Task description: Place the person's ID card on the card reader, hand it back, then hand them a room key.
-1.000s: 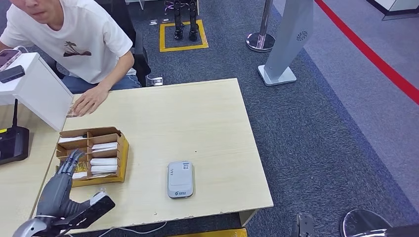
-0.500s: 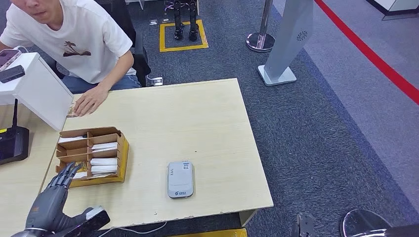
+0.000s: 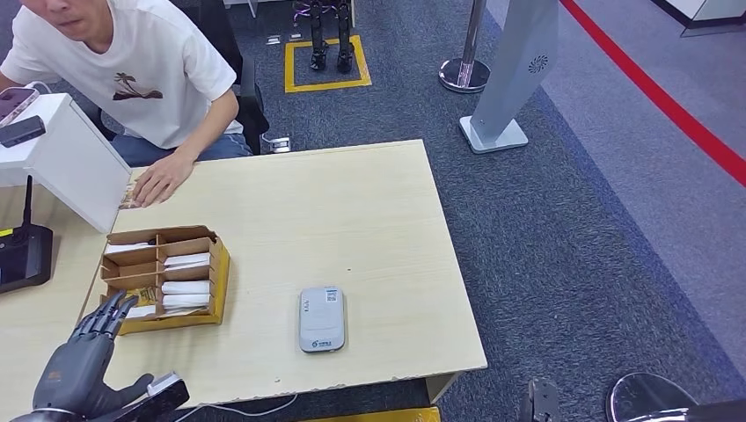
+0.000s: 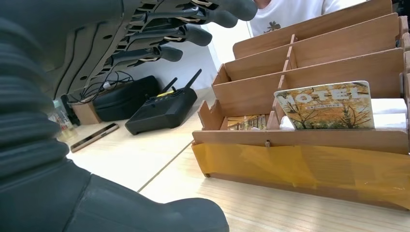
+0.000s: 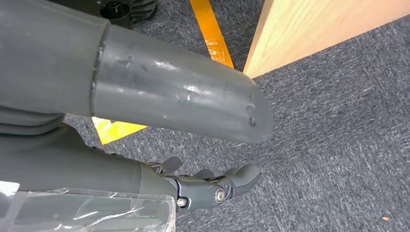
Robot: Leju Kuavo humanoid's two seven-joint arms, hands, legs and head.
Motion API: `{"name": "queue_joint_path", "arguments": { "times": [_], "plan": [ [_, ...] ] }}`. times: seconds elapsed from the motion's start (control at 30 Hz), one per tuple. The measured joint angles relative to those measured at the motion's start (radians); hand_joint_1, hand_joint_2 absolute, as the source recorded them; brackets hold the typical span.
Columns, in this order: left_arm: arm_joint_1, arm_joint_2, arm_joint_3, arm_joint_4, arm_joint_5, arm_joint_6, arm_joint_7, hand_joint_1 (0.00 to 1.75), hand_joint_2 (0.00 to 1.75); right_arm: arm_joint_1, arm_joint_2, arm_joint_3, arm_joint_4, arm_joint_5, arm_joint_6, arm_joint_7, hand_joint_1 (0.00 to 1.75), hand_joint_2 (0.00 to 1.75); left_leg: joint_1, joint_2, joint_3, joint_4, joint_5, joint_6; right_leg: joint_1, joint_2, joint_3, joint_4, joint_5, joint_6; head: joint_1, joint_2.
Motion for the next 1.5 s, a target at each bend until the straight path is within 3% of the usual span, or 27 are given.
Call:
{"name": "queue_joint_path", "arguments": {
  "times": [0.47, 0.87, 1.5],
  "plan": [
    [-0.052, -0.005, -0.010, 0.019, -0.103, 0.000, 0.018, 0.00, 1.75, -0.001, 0.000, 0.000, 0.001, 0.017, 0.001, 0.005, 0.00, 0.00, 0.000, 0.000, 0.000, 0.000, 0.000, 0.000, 0.000, 0.000, 0.000, 0.000, 0.000, 0.000, 0.000, 0.000],
    [-0.170, -0.063, -0.030, 0.119, -0.155, 0.006, -0.001, 0.00, 1.75, -0.010, 0.000, 0.001, 0.004, 0.035, 0.003, 0.018, 0.00, 0.00, 0.000, 0.000, 0.000, 0.000, 0.000, 0.000, 0.000, 0.000, 0.000, 0.000, 0.000, 0.000, 0.000, 0.000],
    [-0.213, -0.099, -0.043, 0.167, -0.144, 0.002, -0.019, 0.00, 1.75, -0.013, 0.001, 0.003, 0.006, 0.040, 0.003, 0.020, 0.00, 0.00, 0.000, 0.000, 0.000, 0.000, 0.000, 0.000, 0.000, 0.000, 0.000, 0.000, 0.000, 0.000, 0.000, 0.000]
  ]
}}
